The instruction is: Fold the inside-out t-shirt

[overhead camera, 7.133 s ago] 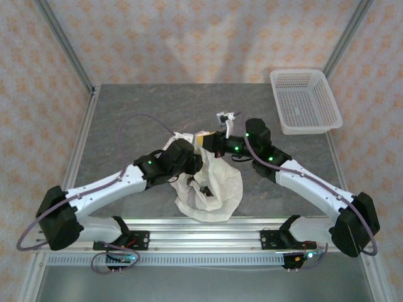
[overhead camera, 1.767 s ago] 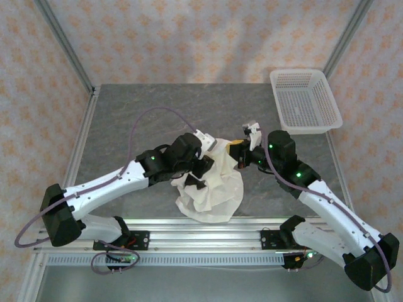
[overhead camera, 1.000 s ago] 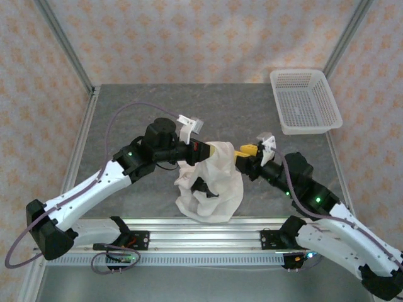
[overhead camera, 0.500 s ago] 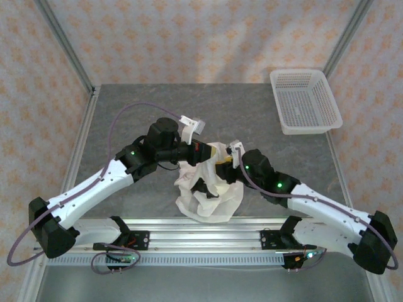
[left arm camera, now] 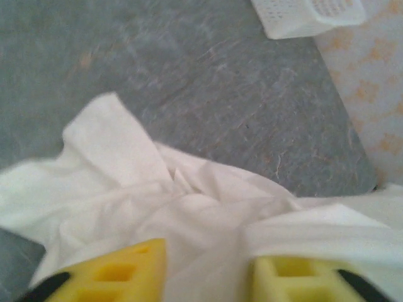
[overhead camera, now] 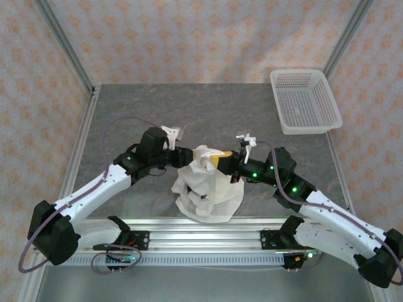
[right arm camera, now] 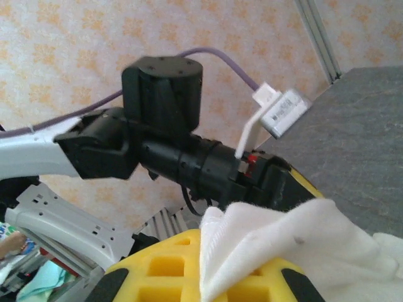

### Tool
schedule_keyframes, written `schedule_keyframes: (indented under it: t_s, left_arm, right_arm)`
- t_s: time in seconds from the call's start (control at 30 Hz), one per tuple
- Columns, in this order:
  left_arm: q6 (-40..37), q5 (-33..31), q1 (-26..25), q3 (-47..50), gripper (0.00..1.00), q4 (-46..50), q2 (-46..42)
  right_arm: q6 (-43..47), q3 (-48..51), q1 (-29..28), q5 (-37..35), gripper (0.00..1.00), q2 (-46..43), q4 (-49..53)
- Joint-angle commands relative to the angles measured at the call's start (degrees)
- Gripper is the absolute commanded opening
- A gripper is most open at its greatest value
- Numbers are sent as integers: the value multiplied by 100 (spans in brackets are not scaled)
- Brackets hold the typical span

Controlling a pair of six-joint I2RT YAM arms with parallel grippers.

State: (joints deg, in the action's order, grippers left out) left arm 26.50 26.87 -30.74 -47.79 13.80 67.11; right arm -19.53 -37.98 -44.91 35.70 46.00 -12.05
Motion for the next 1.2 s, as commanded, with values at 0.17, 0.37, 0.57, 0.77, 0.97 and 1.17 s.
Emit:
schedule_keyframes:
  t_s: [0.17,0.37,0.57,0.77,0.97,1.17]
  left_arm:
    - [-678,-360,103,-494,62,624,-1198]
    - [-1896,-318,-432,-774,63,1500,-1584]
    - [-2199,-169,-879,-1151,49,1404,-948]
    - [-2091,286,-995,-1299,39,826,-226]
    - [-1976,404,-993,-1346,42,637,175]
    - [-1812,-75,-995,-1403,4,664,196]
  right_arm:
    - [-128,170,381,113,0,-98,-652]
    - [-91,12,395,121,0,158,-522]
    - [-106,-95,395,217,0,285,-418]
    - [-114,-122,395,166,0,219,-242]
    - [-152,-113,395,121,0,214,-196]
    - [-145,-113,395,73,0,203,-186]
